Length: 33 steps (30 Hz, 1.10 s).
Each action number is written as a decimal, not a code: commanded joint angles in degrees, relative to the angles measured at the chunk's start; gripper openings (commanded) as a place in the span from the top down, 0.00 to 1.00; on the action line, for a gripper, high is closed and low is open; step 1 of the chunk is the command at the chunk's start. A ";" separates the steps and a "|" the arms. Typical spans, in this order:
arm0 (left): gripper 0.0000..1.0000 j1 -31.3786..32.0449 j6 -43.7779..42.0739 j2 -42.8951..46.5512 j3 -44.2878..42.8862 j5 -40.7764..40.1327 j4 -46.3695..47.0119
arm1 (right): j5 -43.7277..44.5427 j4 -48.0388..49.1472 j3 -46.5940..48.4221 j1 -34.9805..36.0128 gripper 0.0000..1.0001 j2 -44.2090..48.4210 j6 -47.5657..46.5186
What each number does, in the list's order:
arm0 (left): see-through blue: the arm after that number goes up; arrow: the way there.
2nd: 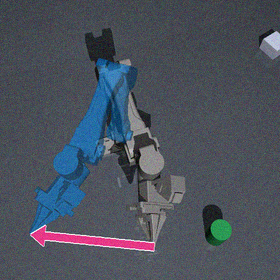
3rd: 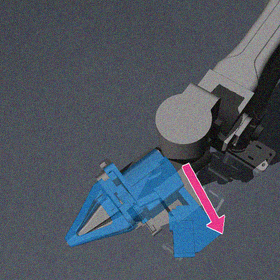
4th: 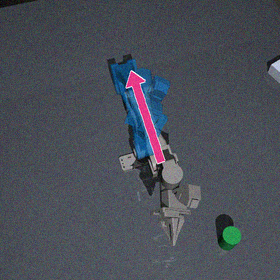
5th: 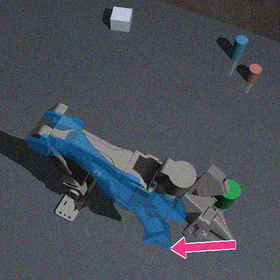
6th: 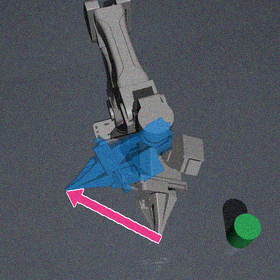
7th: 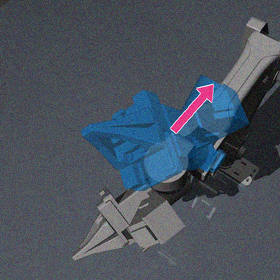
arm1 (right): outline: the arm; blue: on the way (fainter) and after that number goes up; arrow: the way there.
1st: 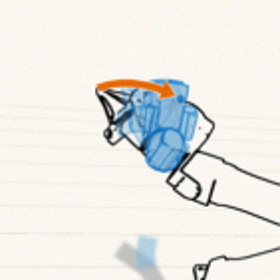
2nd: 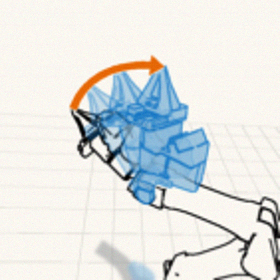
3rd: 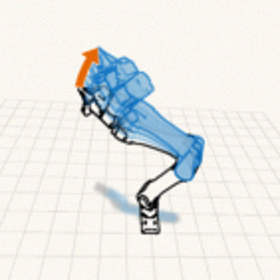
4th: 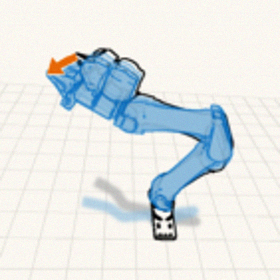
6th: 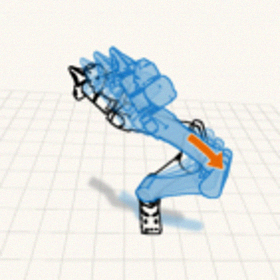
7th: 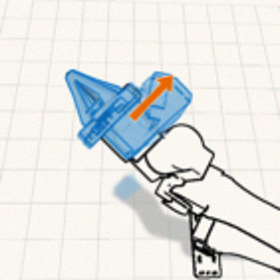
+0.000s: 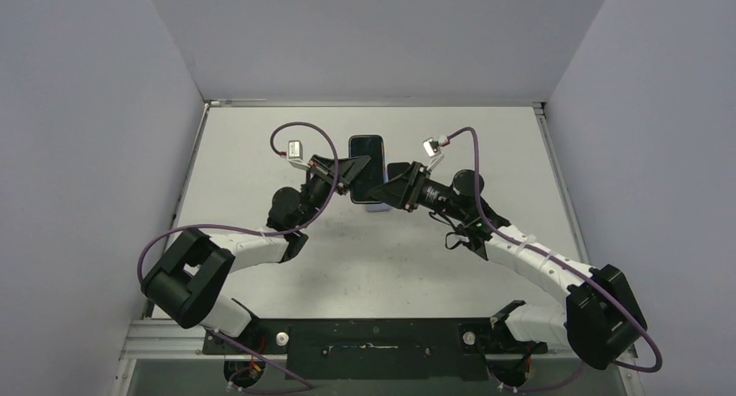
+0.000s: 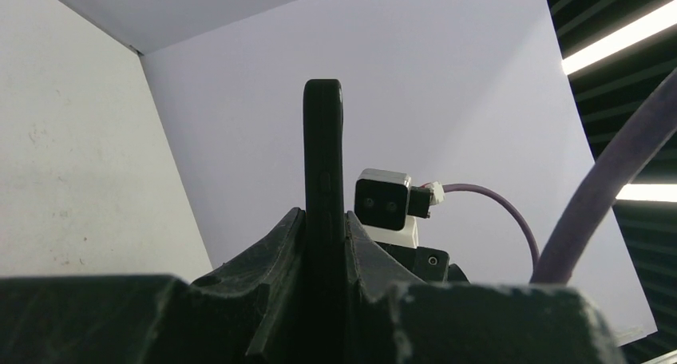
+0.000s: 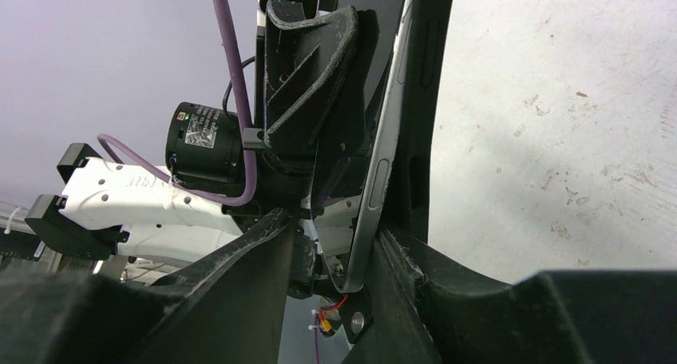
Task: Take the phone out of the phone case
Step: Remove the phone case from the phone.
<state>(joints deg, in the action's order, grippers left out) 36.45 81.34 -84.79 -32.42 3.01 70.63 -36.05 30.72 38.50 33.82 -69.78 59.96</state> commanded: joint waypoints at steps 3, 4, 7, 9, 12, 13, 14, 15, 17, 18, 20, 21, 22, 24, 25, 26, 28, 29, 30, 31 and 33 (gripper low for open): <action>1.00 6.20 -0.91 2.86 -2.38 16.02 9.45 | 4.05 7.37 3.69 -1.06 0.67 -4.04 -1.35; 1.00 6.19 -2.16 3.46 -2.14 16.66 8.49 | 3.68 8.02 4.02 -1.26 0.70 -4.42 -1.16; 1.00 6.00 -5.63 6.00 -0.67 16.98 4.98 | 2.32 9.38 4.83 -1.63 0.82 -5.01 -0.82; 0.94 5.55 -8.72 8.45 0.18 16.81 1.21 | 1.74 9.69 4.98 -1.74 0.90 -4.90 -0.69; 0.71 4.58 -13.27 11.28 0.81 16.47 -4.79 | 0.99 10.01 4.83 -1.99 0.99 -4.31 -0.03; 0.65 4.05 -14.54 11.99 0.99 16.35 -6.25 | 0.68 10.11 4.83 -2.07 1.00 -4.09 0.27; 0.60 3.61 -15.62 12.70 1.15 16.22 -7.67 | 0.35 10.14 4.76 -2.16 1.00 -3.79 0.54; 0.56 2.96 -16.23 13.25 1.32 16.23 -8.54 | 0.13 10.23 4.68 -2.18 1.00 -3.46 1.00; 0.48 1.58 -16.98 14.17 1.84 16.39 -9.45 | 0.00 10.12 4.40 -2.36 1.00 -2.82 1.57; 0.44 0.75 -17.00 14.57 2.14 16.48 -9.48 | 0.01 10.04 4.19 -2.52 1.00 -2.40 1.75; 0.38 -0.98 -17.02 15.52 2.74 17.10 -9.73 | 0.29 9.23 3.89 -2.69 1.00 -1.62 1.83; 0.34 -1.87 -17.01 16.01 2.92 17.38 -9.99 | 0.47 8.76 3.79 -2.78 1.00 -1.33 1.83; 0.31 -2.77 -17.13 16.65 3.25 17.65 -10.39 | 0.66 8.34 3.70 -2.87 1.00 -0.99 1.82; 0.25 -4.37 -17.69 18.06 3.73 18.18 -11.58 | 0.99 7.57 3.60 -3.07 1.00 -0.55 1.92; 0.23 -5.11 -18.24 18.96 3.95 18.44 -12.64 | 1.25 7.19 3.56 -3.21 1.00 -0.36 2.03; 0.21 -5.65 -18.91 19.82 4.21 18.59 -13.76 | 1.50 7.00 3.53 -3.30 1.00 -0.17 2.20; 0.19 -6.18 -20.46 21.55 4.82 18.58 -16.16 | 2.06 6.82 3.55 -3.49 1.00 0.28 2.64; 0.19 -6.29 -21.45 22.47 5.16 18.41 -17.53 | 2.38 6.81 3.64 -3.50 1.00 0.40 2.96; 0.19 -6.30 -22.39 23.48 5.36 18.22 -19.16 | 2.65 6.88 3.68 -3.58 1.00 0.55 3.18; 0.19 -6.27 -23.07 24.06 5.70 18.06 -20.42 | 2.78 6.98 3.81 -3.63 1.00 0.60 3.38; 0.18 -6.30 -23.41 24.80 6.67 17.35 -21.39 | 2.75 7.39 4.11 -3.66 1.00 0.61 3.86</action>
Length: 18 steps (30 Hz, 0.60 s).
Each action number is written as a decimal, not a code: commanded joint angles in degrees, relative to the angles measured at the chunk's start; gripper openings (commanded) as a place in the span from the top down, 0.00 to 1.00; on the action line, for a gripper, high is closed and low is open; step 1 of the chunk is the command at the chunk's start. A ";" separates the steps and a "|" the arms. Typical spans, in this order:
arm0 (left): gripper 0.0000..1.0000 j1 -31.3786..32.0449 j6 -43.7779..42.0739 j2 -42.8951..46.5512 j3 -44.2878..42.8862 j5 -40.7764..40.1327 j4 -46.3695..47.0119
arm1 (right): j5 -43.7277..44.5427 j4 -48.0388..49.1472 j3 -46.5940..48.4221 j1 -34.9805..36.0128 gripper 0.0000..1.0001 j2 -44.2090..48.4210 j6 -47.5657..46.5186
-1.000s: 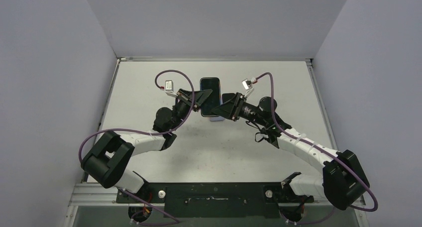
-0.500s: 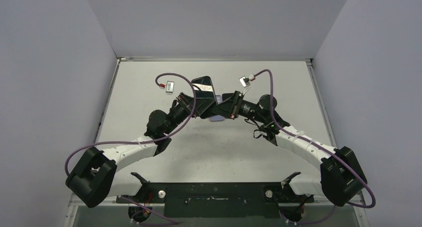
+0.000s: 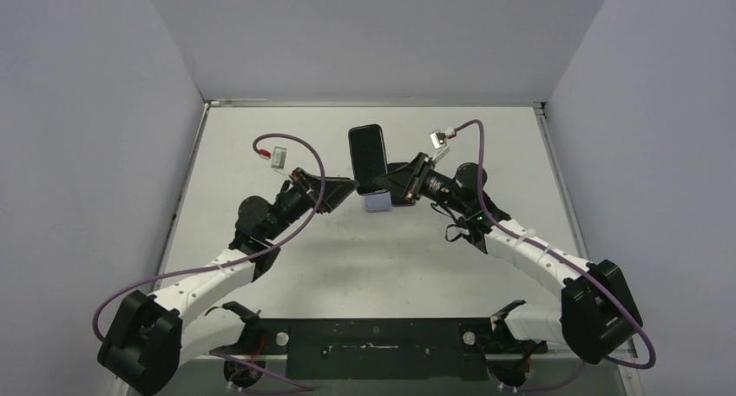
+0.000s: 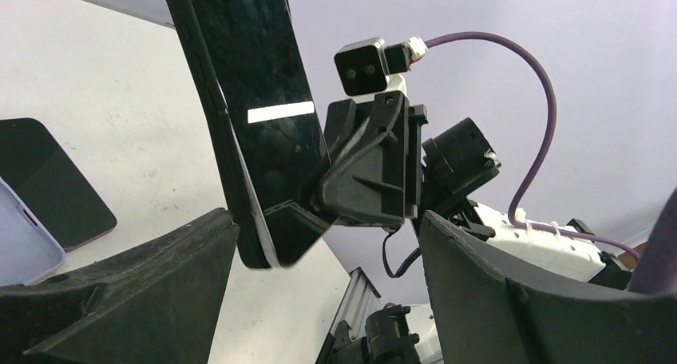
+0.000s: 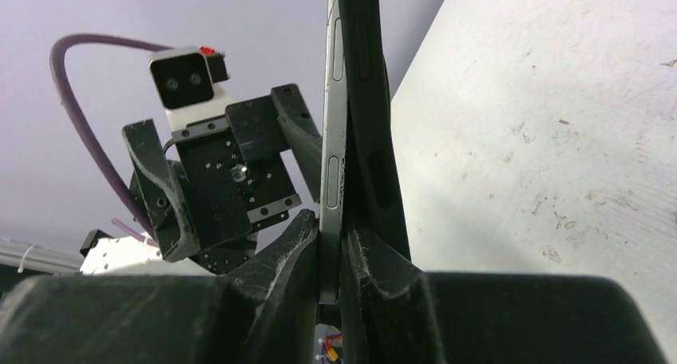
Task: Take the phone out of the phone case
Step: Remove the phone case from the phone.
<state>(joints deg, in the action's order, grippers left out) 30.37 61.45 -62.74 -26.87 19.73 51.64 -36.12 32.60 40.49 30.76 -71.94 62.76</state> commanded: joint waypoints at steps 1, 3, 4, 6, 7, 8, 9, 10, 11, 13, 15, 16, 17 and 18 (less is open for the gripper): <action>0.18 -0.22 -3.42 2.99 1.71 0.23 -2.48 | 2.73 5.83 2.21 -0.56 1.00 2.65 1.36; 0.18 -0.22 -3.00 3.21 2.58 -0.68 -2.57 | 2.49 6.72 2.07 -0.54 1.00 2.60 2.09; 0.18 -0.22 -2.82 3.25 2.93 -1.16 -2.82 | 2.46 7.11 1.93 -0.54 1.00 2.60 2.53; 0.19 -0.22 -2.66 3.40 3.42 -2.10 -3.82 | 2.41 8.09 1.58 -0.57 1.00 2.72 3.12; 0.20 -0.22 -2.73 3.48 3.48 -2.45 -4.83 | 2.26 8.45 1.53 -0.55 1.00 2.81 3.23; 0.20 -0.22 -2.85 3.47 3.49 -2.76 -5.74 | 2.10 8.48 1.52 -0.53 1.00 2.90 3.27; 0.20 -0.22 -2.97 3.54 3.56 -3.27 -6.36 | 2.04 8.45 1.54 -0.57 1.00 2.94 3.25; 0.21 -0.22 -2.96 3.54 3.73 -3.62 -6.82 | 1.90 8.32 1.52 -0.49 1.00 3.21 3.18; 0.22 -0.23 -2.81 3.64 3.94 -4.09 -7.04 | 1.80 8.19 1.52 -0.45 1.00 3.48 3.04; 0.25 -0.22 -2.30 3.66 4.23 -4.85 -7.25 | 1.68 7.66 1.44 -0.44 1.00 3.92 2.76; 0.31 -0.25 -1.96 3.59 4.37 -5.06 -7.10 | 1.54 7.17 1.23 -0.35 1.00 4.42 2.51; 0.34 -0.23 -1.95 3.55 4.31 -4.86 -6.94 | 1.50 6.95 1.11 -0.32 1.00 4.73 2.42; 0.36 -0.22 -2.01 3.49 4.17 -4.67 -7.03 | 1.41 6.85 0.97 -0.22 1.00 4.97 2.37; 0.37 -0.23 -2.03 3.46 4.05 -4.50 -7.26 | 1.40 6.71 0.79 -0.19 1.00 5.22 2.37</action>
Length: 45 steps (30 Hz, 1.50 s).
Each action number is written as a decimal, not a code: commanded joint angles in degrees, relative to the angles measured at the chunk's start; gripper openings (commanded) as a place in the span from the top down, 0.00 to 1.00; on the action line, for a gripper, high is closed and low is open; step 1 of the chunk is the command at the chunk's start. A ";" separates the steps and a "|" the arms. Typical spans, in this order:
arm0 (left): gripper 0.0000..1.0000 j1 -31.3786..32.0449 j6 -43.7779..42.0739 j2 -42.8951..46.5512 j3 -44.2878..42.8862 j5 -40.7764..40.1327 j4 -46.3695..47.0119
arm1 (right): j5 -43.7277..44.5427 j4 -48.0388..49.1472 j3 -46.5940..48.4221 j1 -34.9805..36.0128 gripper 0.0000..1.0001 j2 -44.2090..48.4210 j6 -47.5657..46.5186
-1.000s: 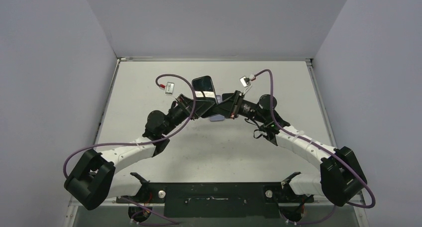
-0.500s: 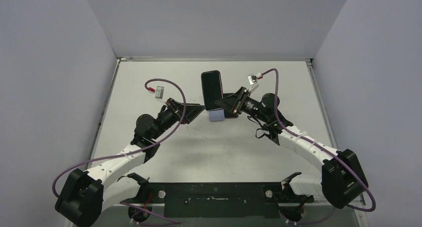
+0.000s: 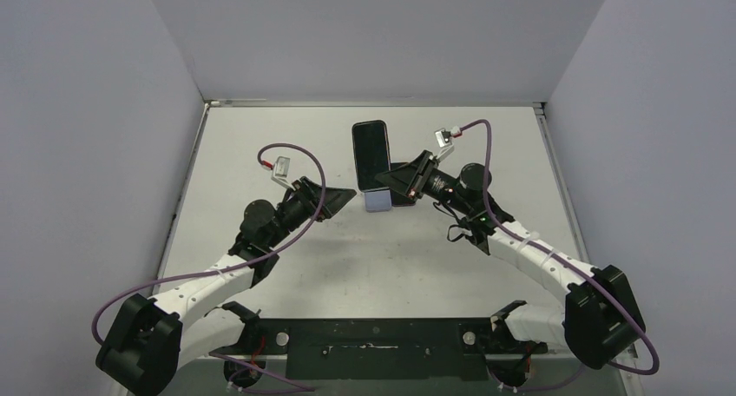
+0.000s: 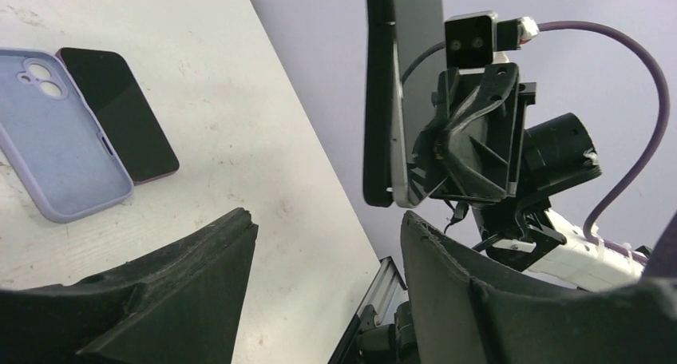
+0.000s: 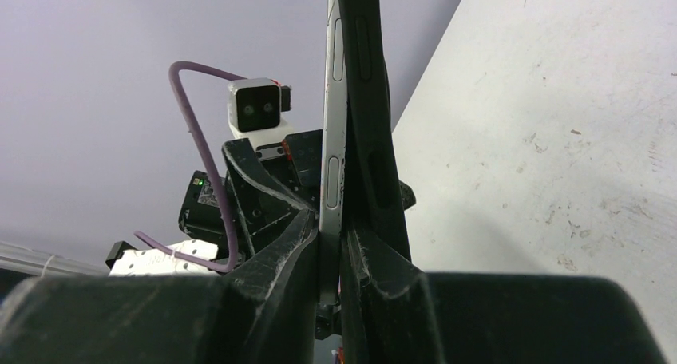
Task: Take the phone out of the phone case
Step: Remove the phone case from the phone.
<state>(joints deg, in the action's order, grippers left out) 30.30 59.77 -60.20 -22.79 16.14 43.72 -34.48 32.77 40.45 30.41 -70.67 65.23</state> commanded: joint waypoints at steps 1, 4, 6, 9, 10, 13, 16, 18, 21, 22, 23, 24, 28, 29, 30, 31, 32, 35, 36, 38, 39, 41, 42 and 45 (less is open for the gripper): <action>0.38 -0.17 -0.29 0.89 -0.06 -0.74 0.70 | -0.24 6.52 0.67 0.29 1.00 4.21 -0.17; 0.41 -0.16 -0.35 0.78 -0.30 -0.34 0.86 | -0.19 6.02 0.51 0.51 1.00 4.99 -0.41; 0.41 -0.16 -0.50 0.53 -0.53 0.12 1.35 | -0.20 5.83 0.51 0.77 1.00 5.17 -0.61; 0.41 -0.16 -0.61 -0.18 -1.21 1.60 2.91 | -0.16 5.72 0.60 1.03 1.00 5.28 -0.73; 0.41 -0.16 -0.74 -0.44 -1.47 2.18 3.49 | -0.15 5.72 0.60 1.09 1.00 5.28 -0.83; 0.39 -0.16 -0.71 -1.40 -1.97 4.30 5.81 | -0.15 5.64 0.60 1.27 1.00 5.28 -0.90; 0.36 -0.14 -0.62 -2.17 -2.30 6.45 8.36 | -0.15 5.63 0.60 1.48 1.00 5.28 -0.98; 0.35 -0.09 -0.68 -2.45 -2.51 7.28 8.71 | -0.17 5.72 0.69 1.56 1.00 5.22 -1.08; 0.34 -0.14 -0.70 -2.89 -2.59 7.85 9.33 | -0.22 5.72 0.90 1.69 1.00 5.10 -1.16; 0.34 -0.11 -0.64 -3.06 -2.61 7.85 9.28 | -0.28 5.72 0.94 1.77 1.00 5.11 -1.16; 0.34 -0.14 -0.54 -3.20 -2.61 7.78 9.27 | -0.32 5.77 1.03 1.88 1.00 5.11 -1.16; 0.34 -0.16 -0.45 -3.37 -2.61 7.65 9.35 | -0.39 5.71 1.10 1.92 1.00 5.11 -1.23; 0.34 -0.16 -0.35 -4.14 -3.18 7.40 9.83 | -0.50 5.66 0.96 2.13 1.00 5.28 -1.25; 0.34 -0.16 -0.35 -4.44 -3.41 7.41 9.99 | -0.50 5.64 0.87 2.25 1.00 5.24 -1.17; 0.34 -0.16 -0.36 -4.66 -3.59 7.48 10.34 | -0.50 5.63 0.79 2.35 1.00 5.36 -1.16; 0.34 -0.16 -0.36 -4.92 -3.85 7.50 10.52 | -0.50 5.63 0.71 2.44 1.00 5.37 -1.16; 0.34 -0.16 -0.31 -5.27 -4.04 7.56 10.58 | -0.50 5.63 0.65 2.52 1.00 5.47 -1.16; 0.35 -0.16 0.10 -5.83 -4.20 7.27 11.01 | -0.73 5.56 0.51 2.63 1.00 5.67 -1.10; 0.35 -0.20 0.48 -5.93 -4.20 7.09 11.20 | -0.76 5.50 0.47 2.70 1.00 5.76 -1.14; 0.37 -0.17 1.16 -6.23 -4.17 7.13 12.35 | -0.97 5.17 0.42 2.72 1.00 5.94 -1.23; 0.37 -0.18 1.53 -6.36 -4.24 7.21 12.95 | -1.17 5.05 0.35 2.72 1.00 6.04 -1.29; 0.38 -0.20 2.18 -6.79 -4.72 7.54 13.96 | -1.48 4.76 0.13 2.80 1.00 6.15 -1.33; 0.40 -0.16 2.60 -7.03 -4.98 7.63 14.45 | -1.66 4.69 -0.07 2.79 1.00 6.21 -1.40; 0.45 -0.24 3.89 -7.81 -5.86 7.81 16.15 | -2.59 4.54 -0.27 2.88 1.00 6.25 -1.50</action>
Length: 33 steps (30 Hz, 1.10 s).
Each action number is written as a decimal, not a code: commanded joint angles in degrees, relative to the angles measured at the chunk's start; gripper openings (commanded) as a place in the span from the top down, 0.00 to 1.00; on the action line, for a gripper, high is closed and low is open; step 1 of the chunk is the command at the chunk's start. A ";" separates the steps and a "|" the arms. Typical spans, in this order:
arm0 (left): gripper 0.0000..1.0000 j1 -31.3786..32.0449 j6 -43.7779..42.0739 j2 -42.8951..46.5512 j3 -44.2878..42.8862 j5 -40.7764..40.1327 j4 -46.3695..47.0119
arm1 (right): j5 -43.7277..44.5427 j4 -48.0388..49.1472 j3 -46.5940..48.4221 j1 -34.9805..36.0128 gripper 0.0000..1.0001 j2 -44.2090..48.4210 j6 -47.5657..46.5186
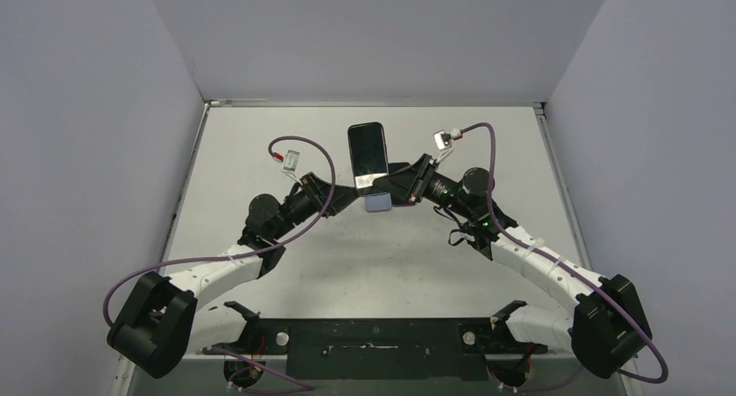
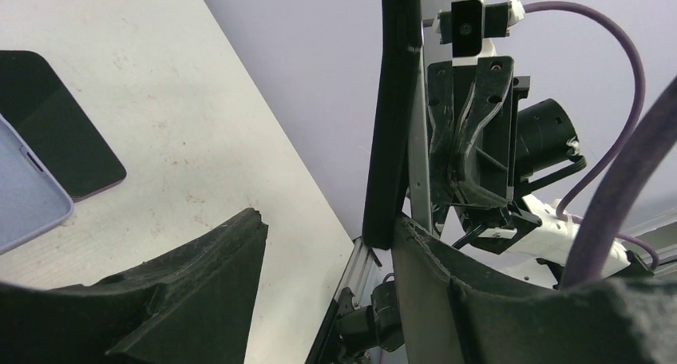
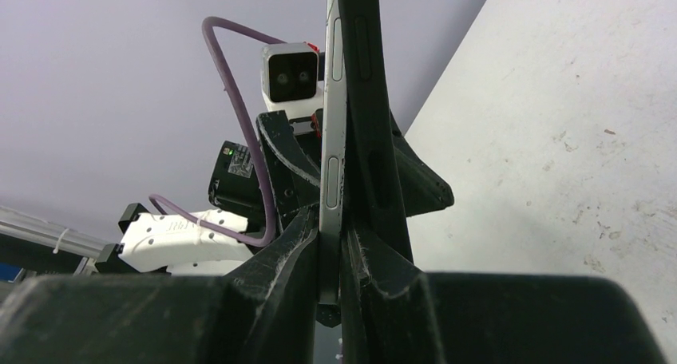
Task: Take the phone out of the phone case
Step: Remove the phone case from the phone.
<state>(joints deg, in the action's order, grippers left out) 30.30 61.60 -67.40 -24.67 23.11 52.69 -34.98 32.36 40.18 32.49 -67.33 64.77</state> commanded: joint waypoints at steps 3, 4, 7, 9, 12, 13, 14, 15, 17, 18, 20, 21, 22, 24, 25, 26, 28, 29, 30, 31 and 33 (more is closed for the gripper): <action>0.50 -0.23 2.91 -1.42 -5.18 0.96 8.16 | -2.90 4.38 -0.19 0.90 1.00 2.82 -1.46; 0.53 -0.17 3.13 -1.77 -5.62 1.04 8.36 | -3.09 4.13 -0.27 0.98 1.00 2.90 -1.61; 0.65 -0.16 3.19 -2.41 -6.94 1.15 8.63 | -3.37 3.46 -0.37 1.11 1.00 3.04 -2.11; 0.79 -0.16 2.87 -2.61 -7.35 1.03 8.13 | -3.70 2.74 -0.29 1.25 1.00 3.15 -2.56; 0.97 -0.18 1.83 -2.28 -7.57 -0.02 6.63 | -4.63 1.38 -0.20 1.26 1.00 3.23 -3.34; 1.00 -0.16 1.25 -2.03 -7.70 -0.66 5.65 | -5.16 0.91 -0.24 1.26 1.00 3.32 -3.58; 1.00 -0.16 0.63 -1.77 -7.82 -1.41 4.53 | -5.52 0.25 -0.28 1.26 1.00 3.45 -3.92; 1.00 -0.16 -0.05 -1.53 -7.99 -2.24 3.32 | -5.80 -0.39 -0.35 1.31 1.00 3.62 -4.28; 1.00 -0.16 -1.22 -1.18 -8.26 -4.24 0.60 | -6.37 -2.36 -0.45 1.35 1.00 3.90 -5.04; 1.00 -0.16 -1.82 -1.08 -8.51 -5.51 -1.17 | -6.64 -3.07 -0.53 1.35 1.00 4.07 -5.58; 1.00 -0.16 -2.98 -1.01 -8.95 -8.16 -4.47 | -7.17 -5.02 -0.63 1.37 1.00 4.45 -6.52; 1.00 -0.16 -3.10 -0.98 -9.02 -9.68 -5.64 | -7.46 -6.23 -0.63 1.41 1.00 4.60 -7.15; 1.00 -0.16 -3.23 -1.09 -9.00 -11.35 -6.16 | -7.86 -7.62 -0.51 1.42 1.00 4.66 -7.87; 1.00 -0.24 -3.49 -1.37 -9.20 -13.75 -7.58 | -8.79 -10.82 -0.10 1.37 1.00 4.46 -9.45; 1.00 -0.24 -3.55 -1.56 -9.52 -14.73 -8.32 | -9.17 -12.06 0.11 1.42 1.00 4.43 -10.12; 1.00 -0.25 -3.66 -1.87 -9.67 -15.63 -8.88 | -9.53 -13.13 0.16 1.43 1.00 4.33 -10.65; 1.00 -0.33 -3.85 -2.47 -10.14 -17.09 -9.43 | -10.09 -13.97 -0.12 1.43 1.00 4.20 -10.89; 1.00 -0.38 -3.86 -2.84 -10.33 -17.71 -9.49 | -10.37 -14.14 -0.18 1.36 1.00 4.07 -10.87; 1.00 -0.46 -3.78 -3.21 -10.57 -18.14 -9.45 | -10.65 -14.31 -0.24 1.35 1.00 3.80 -10.84; 1.00 -0.55 -3.77 -3.61 -10.92 -18.57 -9.24 | -10.90 -14.34 -0.20 1.35 1.00 3.43 -10.85; 1.00 -0.73 -3.82 -4.31 -11.53 -19.37 -8.94 | -11.43 -14.11 -0.28 1.43 1.00 3.04 -10.79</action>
<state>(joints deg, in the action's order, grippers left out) 30.39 58.33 -71.05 -31.70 10.85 40.66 -40.73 16.53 39.35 33.23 -65.76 55.31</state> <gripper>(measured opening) 0.078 0.134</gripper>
